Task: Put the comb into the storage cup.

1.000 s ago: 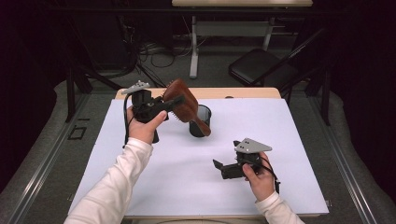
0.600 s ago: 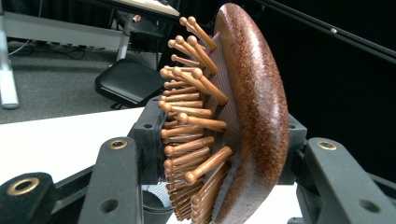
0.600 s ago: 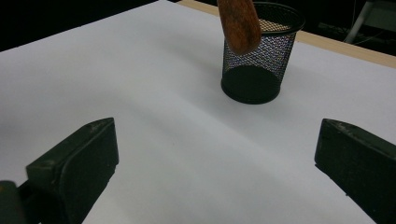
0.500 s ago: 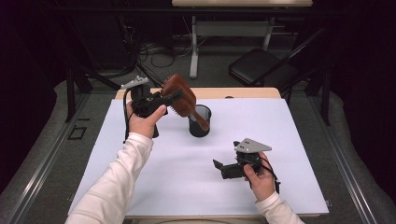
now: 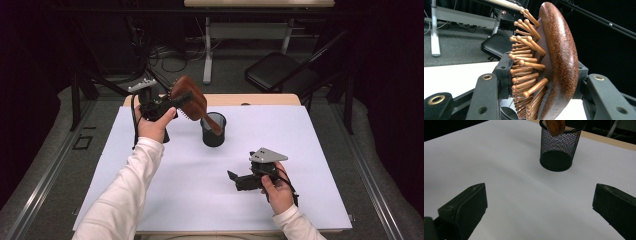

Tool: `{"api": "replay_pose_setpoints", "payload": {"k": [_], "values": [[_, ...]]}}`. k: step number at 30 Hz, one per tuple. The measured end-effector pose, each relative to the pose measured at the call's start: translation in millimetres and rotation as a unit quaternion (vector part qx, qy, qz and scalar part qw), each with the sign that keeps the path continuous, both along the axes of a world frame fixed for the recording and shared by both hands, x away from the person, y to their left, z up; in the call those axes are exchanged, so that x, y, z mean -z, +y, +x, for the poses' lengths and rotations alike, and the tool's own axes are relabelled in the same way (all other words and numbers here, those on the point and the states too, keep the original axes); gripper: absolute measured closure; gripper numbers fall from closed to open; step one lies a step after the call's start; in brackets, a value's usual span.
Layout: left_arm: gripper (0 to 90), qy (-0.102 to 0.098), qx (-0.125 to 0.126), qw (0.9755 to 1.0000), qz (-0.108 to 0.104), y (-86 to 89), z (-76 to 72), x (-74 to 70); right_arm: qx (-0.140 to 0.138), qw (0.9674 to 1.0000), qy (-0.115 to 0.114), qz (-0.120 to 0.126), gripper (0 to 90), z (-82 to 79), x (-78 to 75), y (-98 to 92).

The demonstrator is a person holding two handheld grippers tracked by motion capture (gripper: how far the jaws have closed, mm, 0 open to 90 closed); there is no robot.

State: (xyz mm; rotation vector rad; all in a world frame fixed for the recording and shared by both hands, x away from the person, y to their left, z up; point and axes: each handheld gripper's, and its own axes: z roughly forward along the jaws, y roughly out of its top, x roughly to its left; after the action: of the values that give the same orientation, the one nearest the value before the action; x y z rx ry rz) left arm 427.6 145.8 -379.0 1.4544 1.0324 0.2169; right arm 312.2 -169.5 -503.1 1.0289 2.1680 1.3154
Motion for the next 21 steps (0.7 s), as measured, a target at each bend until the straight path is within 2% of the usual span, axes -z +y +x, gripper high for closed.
{"api": "replay_pose_setpoints", "payload": {"k": [9,21], "values": [[50.1,0.001,-0.005,1.0000,-0.008,1.0,3.7,-3.7,0.000,1.0000,0.003,0.002,0.0,-0.7,0.1,-1.8],[50.2,0.003,-0.021,0.9998,-0.003,0.0,13.5,-1.0,0.002,1.0000,0.006,0.004,0.0,-0.6,0.9,-4.9]]}}
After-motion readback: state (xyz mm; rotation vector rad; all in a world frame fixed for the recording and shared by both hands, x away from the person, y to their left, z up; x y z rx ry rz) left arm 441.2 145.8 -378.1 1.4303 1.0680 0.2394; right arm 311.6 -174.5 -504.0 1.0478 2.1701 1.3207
